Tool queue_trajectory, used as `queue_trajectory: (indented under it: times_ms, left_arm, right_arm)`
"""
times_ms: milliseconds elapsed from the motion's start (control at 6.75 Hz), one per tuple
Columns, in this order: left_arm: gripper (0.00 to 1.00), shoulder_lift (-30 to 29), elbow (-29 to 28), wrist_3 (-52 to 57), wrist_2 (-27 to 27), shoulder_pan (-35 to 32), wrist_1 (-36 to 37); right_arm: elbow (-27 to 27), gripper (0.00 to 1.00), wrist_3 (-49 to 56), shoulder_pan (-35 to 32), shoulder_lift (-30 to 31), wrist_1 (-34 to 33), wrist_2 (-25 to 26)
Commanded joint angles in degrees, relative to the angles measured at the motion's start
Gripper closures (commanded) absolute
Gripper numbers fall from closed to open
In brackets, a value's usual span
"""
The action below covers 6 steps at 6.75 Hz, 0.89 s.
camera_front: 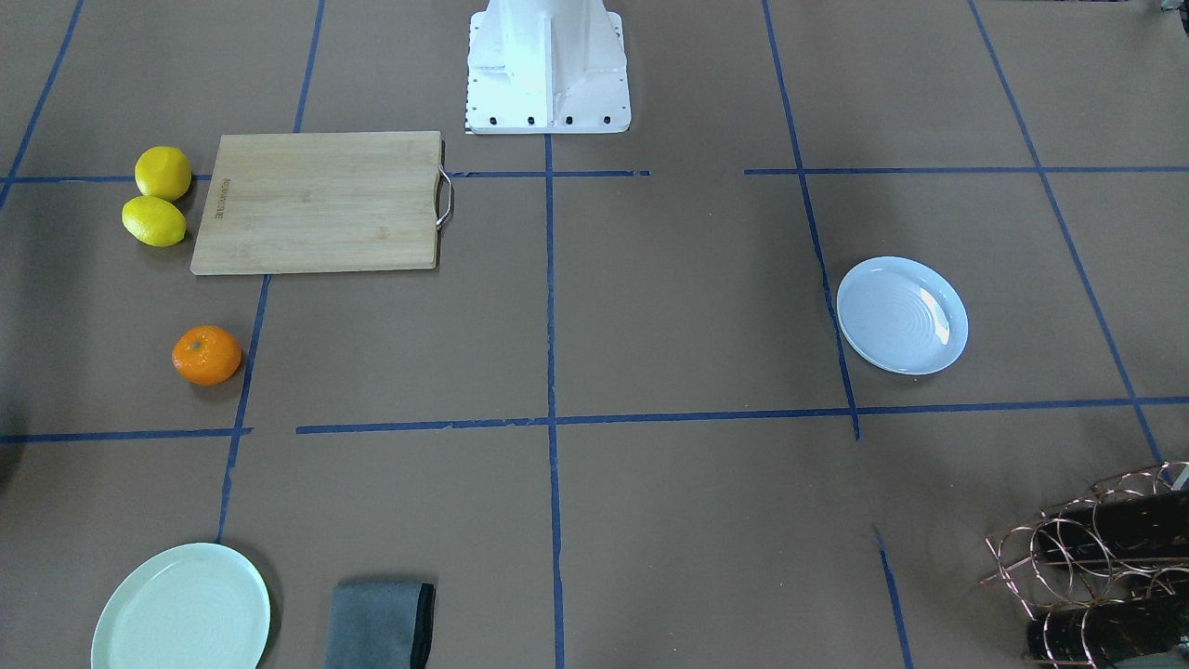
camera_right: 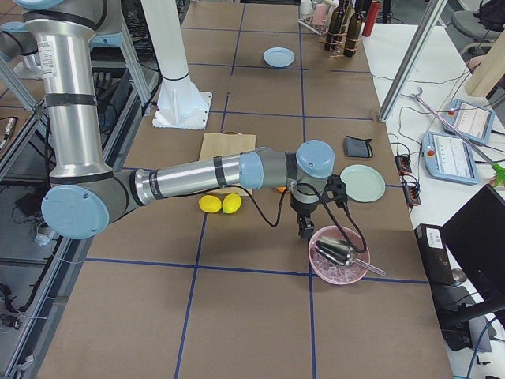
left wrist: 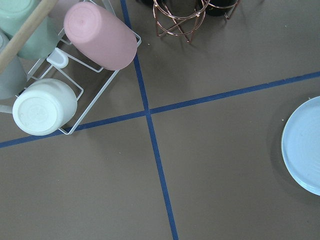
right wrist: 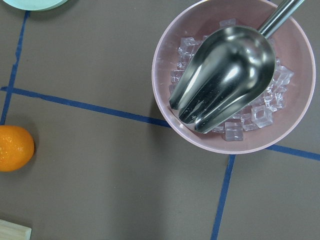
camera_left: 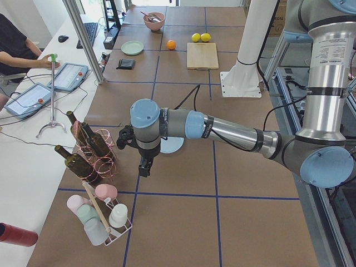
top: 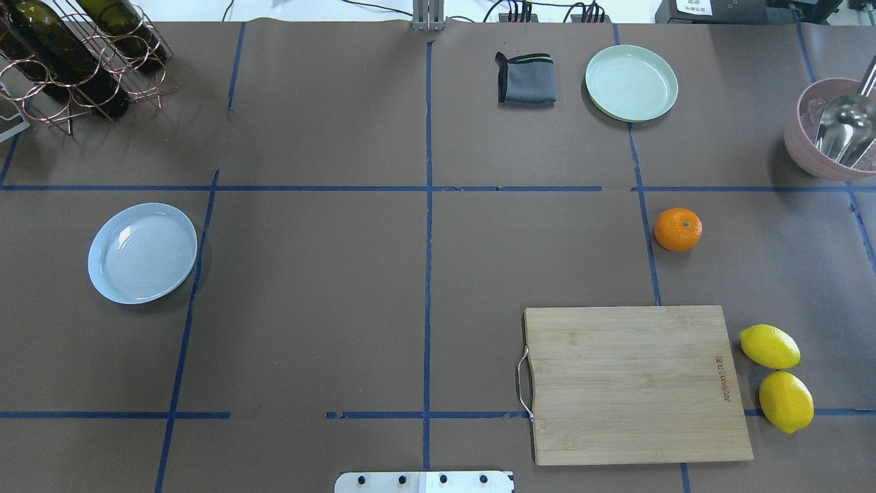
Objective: Pick orange to plate
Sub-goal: 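Move the left gripper toward the white plate on the table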
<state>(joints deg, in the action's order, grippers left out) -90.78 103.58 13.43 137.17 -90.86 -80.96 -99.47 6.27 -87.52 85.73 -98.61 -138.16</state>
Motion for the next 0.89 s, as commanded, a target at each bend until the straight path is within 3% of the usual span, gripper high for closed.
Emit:
queue_trajectory:
  times_ms: [0, 444, 593, 741]
  left_arm:
    - [0.00, 0.3, -1.9, -11.3, 1.1, 11.1, -11.1]
    - [0.00, 0.3, -8.0, -44.5, -2.6, 25.8, -34.6]
    - [0.00, 0.4, -9.4, -52.8, -6.6, 31.3, -39.4]
    - [0.00, 0.4, -12.0, -54.9, -8.0, 32.2, -42.7]
  right_arm:
    - [-0.1, 0.00, 0.1, 0.1, 0.3, -0.1, 0.0]
    - [-0.1, 0.00, 0.1, 0.2, 0.3, -0.1, -0.4]
    - [0.0, 0.00, 0.1, 0.2, 0.3, -0.1, -0.4]
    - [-0.1, 0.00, 0.1, 0.2, 0.3, -0.1, -0.4]
